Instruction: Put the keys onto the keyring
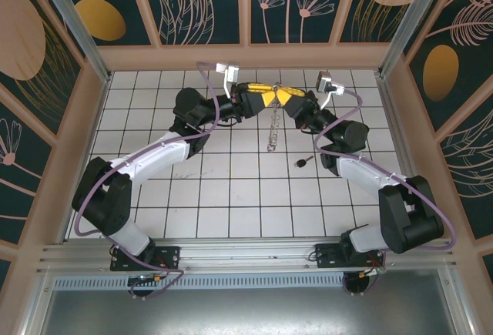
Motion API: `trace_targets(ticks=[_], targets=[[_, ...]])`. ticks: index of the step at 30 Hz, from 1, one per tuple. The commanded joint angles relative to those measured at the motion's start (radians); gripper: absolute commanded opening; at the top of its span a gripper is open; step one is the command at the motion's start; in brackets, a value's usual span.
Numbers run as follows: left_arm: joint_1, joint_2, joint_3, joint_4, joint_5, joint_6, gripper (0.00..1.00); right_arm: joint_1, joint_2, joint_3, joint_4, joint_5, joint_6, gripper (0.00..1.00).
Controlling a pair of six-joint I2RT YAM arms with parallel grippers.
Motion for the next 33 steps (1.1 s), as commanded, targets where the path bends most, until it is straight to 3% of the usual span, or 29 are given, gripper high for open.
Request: trace_targets(ticks=[1,12,13,15,17,19,27,33], targets=[[-0.008,0.01,0.029,0.055,0.001,-0.008,0.28,0.013,-0.004,0.01,0.056,-0.006,-0.006,0.0],[-0.009,0.016,0.036,0.043,0.005,0.003,0.0,0.022,-0.019,0.014,-0.042,-0.032,-0.046,0.0],[-0.008,0.014,0.039,0.029,0.007,0.013,0.0,0.019,-0.028,0.016,-0.073,-0.032,-0.059,0.02],[-0.009,0.005,0.043,-0.018,0.009,0.051,0.0,0.011,-0.059,0.021,-0.159,-0.034,-0.099,0.22],[-0.008,-0.003,0.052,-0.079,0.01,0.096,0.0,-0.002,-0.095,0.024,-0.237,-0.034,-0.14,0.36],[-0.007,-0.012,0.066,-0.15,0.015,0.148,0.0,-0.022,-0.134,0.024,-0.311,-0.035,-0.174,0.42],[-0.008,-0.03,0.194,-0.564,0.078,0.455,0.0,-0.124,-0.275,0.022,-0.579,-0.089,-0.306,0.46],[-0.007,-0.024,0.309,-0.868,0.109,0.671,0.0,-0.165,-0.309,0.035,-0.684,-0.202,-0.379,0.45]])
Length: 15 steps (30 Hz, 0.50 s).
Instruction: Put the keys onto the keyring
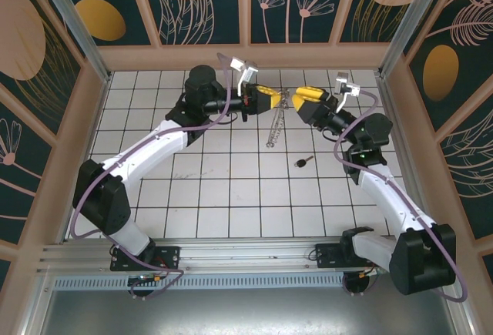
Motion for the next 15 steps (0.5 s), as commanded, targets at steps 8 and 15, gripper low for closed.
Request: trace_targets(ticks=[8,15], targets=[[-0.006,-0.004,0.146,-0.342,0.118,0.275,0.0,-0.007,0.014,0.054,-0.074,-0.187,-0.078,0.41],[-0.005,-0.001,0.152,-0.351,0.178,0.283,0.0,0.009,0.045,0.067,-0.059,-0.209,-0.076,0.4]])
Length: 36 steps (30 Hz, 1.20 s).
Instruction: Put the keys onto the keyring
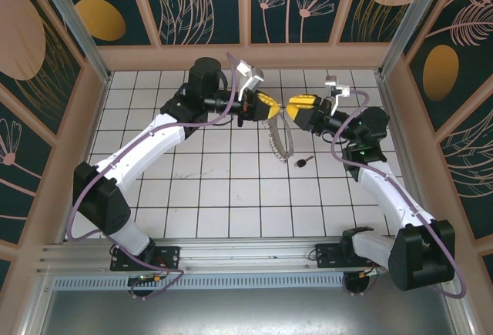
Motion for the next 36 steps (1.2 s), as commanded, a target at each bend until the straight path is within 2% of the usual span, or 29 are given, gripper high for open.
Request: trace_targets(ticks=[1,8,12,14,18,21,22,23,26,30,36], targets=[[-0.006,-0.002,0.039,-0.007,0.069,0.032,0.0,0.014,0.015,0.042,0.027,-0.038,-0.017,0.39],[-0.005,0.002,0.038,0.013,0.102,0.014,0.0,0.033,0.038,0.046,0.044,-0.048,-0.015,0.37],[-0.005,0.008,0.039,0.022,0.107,0.006,0.0,0.048,0.044,0.051,0.046,-0.059,-0.02,0.31],[-0.006,0.009,0.04,0.027,0.108,0.003,0.0,0.057,0.047,0.053,0.044,-0.069,-0.024,0.25],[-0.006,0.01,0.038,0.039,0.108,-0.006,0.0,0.064,0.046,0.057,0.02,-0.075,-0.046,0.01],[-0.006,0.007,0.031,0.068,0.091,-0.028,0.0,0.064,0.039,0.052,0.003,-0.058,-0.065,0.0],[-0.005,0.004,0.025,0.085,0.072,-0.043,0.03,0.062,0.037,0.049,0.004,-0.044,-0.066,0.0],[-0.006,-0.005,0.012,0.113,0.045,-0.061,0.16,0.059,0.036,0.041,0.018,-0.031,-0.058,0.0],[-0.004,-0.045,-0.053,0.214,-0.054,-0.12,0.42,0.044,0.036,0.02,0.106,-0.004,-0.002,0.0],[0.001,-0.114,-0.186,0.402,-0.155,-0.227,0.47,0.043,0.037,0.01,0.215,0.027,0.069,0.0],[0.007,-0.163,-0.31,0.651,-0.231,-0.397,0.46,0.05,0.031,-0.041,0.434,0.136,0.192,0.0]])
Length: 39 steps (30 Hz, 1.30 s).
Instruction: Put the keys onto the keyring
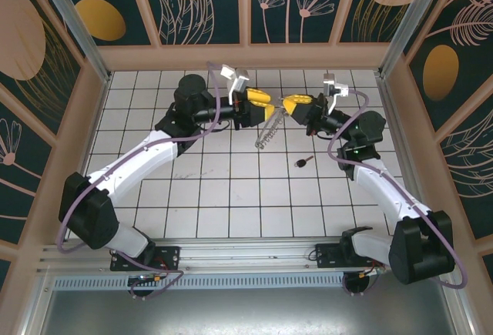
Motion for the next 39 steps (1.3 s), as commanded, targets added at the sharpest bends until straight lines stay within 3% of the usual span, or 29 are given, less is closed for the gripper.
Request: trace_targets(ticks=[1,7,13,29,33,37,39], targets=[[0.005,-0.029,-0.034,0.238,-0.047,-0.137,0.45,0.002,-0.007,-0.031,0.232,0.087,0.099,0.0],[0.004,0.031,-0.023,0.389,0.021,-0.27,0.39,0.024,0.023,-0.041,0.352,0.146,0.159,0.0],[0.001,0.078,-0.014,0.5,0.053,-0.361,0.38,0.056,0.063,-0.028,0.417,0.172,0.189,0.0],[-0.026,0.12,0.004,0.538,0.071,-0.386,0.38,0.088,0.116,0.003,0.447,0.185,0.205,0.0],[-0.027,0.12,-0.006,0.537,0.067,-0.383,0.34,0.088,0.113,0.002,0.441,0.189,0.202,0.0],[-0.026,0.08,-0.035,0.47,-0.001,-0.323,0.48,0.089,0.098,-0.004,0.417,0.196,0.185,0.0],[-0.026,0.05,-0.053,0.438,-0.046,-0.286,0.51,0.088,0.088,-0.008,0.399,0.202,0.173,0.0]])
